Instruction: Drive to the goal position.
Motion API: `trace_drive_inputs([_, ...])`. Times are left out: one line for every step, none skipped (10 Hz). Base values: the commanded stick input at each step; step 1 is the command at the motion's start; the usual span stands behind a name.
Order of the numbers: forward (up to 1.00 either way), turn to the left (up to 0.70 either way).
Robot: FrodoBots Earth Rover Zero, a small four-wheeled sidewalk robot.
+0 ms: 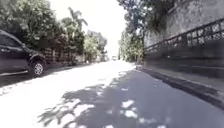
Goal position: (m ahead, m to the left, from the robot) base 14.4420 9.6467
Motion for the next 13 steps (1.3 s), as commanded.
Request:
trace_drive_inputs([1.00,0.02])
trace_drive_inputs([1.00,0.02])
trace_drive_inputs([1.00,0.02])
trace_drive_inputs([1.00,0.02])
trace_drive_inputs([1.00,0.02])
trace_drive_inputs([1.00,0.02])
trace_drive_inputs([1.00,0.02])
trace_drive_inputs([1.00,0.02])
trace_drive_inputs([1.00,0.02])
trace_drive_inputs([1.00,0.02])
trace_drive_inputs([1.00,-0.05])
trace_drive_inputs([1.00,-0.20])
trace_drive_inputs([1.00,-0.32])
